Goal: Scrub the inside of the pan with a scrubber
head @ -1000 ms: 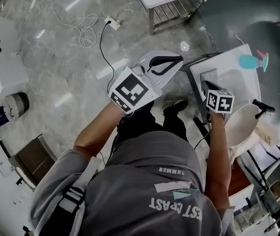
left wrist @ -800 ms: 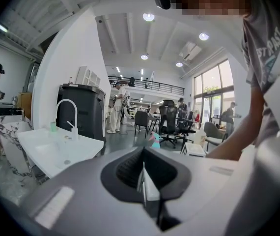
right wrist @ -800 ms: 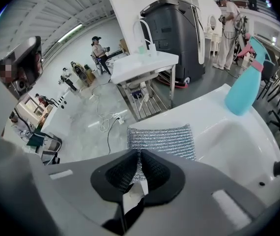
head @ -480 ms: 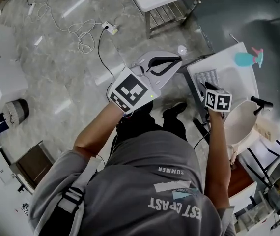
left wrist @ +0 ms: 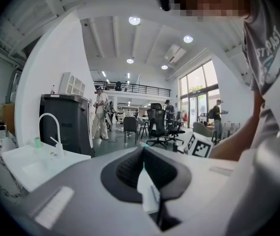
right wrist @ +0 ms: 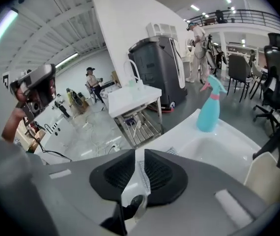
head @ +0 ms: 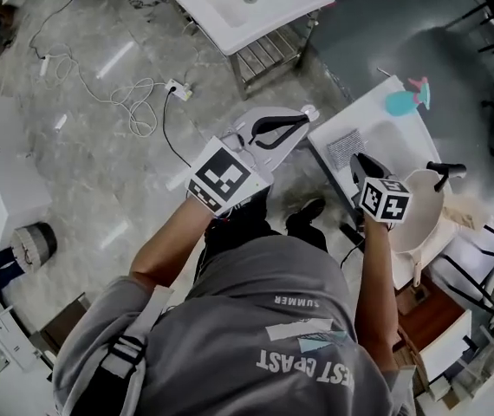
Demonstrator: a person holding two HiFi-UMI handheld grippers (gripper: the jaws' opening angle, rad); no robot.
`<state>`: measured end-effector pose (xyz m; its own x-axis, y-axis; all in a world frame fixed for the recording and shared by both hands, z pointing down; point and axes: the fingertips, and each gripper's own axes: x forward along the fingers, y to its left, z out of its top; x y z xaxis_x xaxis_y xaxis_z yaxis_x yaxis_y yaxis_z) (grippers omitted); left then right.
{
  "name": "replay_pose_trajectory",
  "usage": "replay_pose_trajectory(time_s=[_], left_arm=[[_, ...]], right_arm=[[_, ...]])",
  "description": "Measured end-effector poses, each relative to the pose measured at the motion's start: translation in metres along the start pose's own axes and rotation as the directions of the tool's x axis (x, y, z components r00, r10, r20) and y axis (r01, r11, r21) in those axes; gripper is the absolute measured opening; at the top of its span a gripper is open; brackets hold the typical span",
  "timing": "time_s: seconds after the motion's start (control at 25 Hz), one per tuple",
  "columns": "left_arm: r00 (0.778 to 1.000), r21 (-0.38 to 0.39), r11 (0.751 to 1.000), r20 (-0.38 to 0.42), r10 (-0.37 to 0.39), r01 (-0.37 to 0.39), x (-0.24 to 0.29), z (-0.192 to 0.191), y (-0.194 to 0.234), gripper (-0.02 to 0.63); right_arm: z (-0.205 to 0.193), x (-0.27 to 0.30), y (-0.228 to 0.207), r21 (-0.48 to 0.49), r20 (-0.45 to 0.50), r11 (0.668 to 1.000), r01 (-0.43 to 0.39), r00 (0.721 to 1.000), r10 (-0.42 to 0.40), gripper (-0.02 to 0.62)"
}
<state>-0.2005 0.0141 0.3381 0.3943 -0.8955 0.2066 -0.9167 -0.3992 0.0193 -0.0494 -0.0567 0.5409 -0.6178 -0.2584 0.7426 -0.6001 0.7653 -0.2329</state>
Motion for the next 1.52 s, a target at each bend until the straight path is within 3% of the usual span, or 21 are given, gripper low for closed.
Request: replay_pose_trajectory(time_s=[0.12, 0.28, 0.48, 0.72, 0.92, 1.08, 1.52], left_arm=[[1.000, 0.016, 0.999, 0.005, -0.030, 0.030, 0.003, 0.010, -0.007, 0.003], [0.998, 0.017, 0.998, 0.004, -0.063, 0.063, 0.003, 0.020, -0.018, 0.003], [0.991, 0.034, 0.991, 0.020, -0.131, 0.130, 0.010, 0.035, -0.029, 0.003], [0.983, 0.065, 0.982, 0.030, -0.181, 0.179, 0.019, 0.054, -0.046, 0.003], [0.974, 0.106, 0.970, 0.039, -0.225, 0.220, 0.032, 0.066, -0.061, 0.003], [0.972, 0.102, 0.968, 0.038, -0.233, 0.228, 0.034, 0.073, -0.067, 0.003], [0.963, 0.108, 0.962, 0.066, -0.260, 0.252, 0.047, 0.078, -0.083, 0.003]], right_arm=[[0.019, -0.032, -0.004, 0.037, 0.092, 0.999, 0.014, 0.996, -0.017, 0.001], [0.053, -0.085, 0.002, 0.091, 0.238, 0.996, -0.021, 0.971, -0.002, 0.000], [0.095, -0.143, 0.012, 0.034, 0.391, 0.999, 0.015, 0.920, -0.027, -0.002], [0.131, -0.205, 0.019, -0.009, 0.505, 0.998, 0.064, 0.861, -0.050, 0.000], [0.142, -0.254, 0.015, -0.028, 0.578, 0.992, 0.126, 0.811, -0.087, 0.000], [0.140, -0.278, 0.015, -0.057, 0.598, 0.981, 0.185, 0.793, -0.114, -0.002], [0.126, -0.286, -0.005, -0.047, 0.597, 0.976, 0.212, 0.789, -0.142, -0.002]])
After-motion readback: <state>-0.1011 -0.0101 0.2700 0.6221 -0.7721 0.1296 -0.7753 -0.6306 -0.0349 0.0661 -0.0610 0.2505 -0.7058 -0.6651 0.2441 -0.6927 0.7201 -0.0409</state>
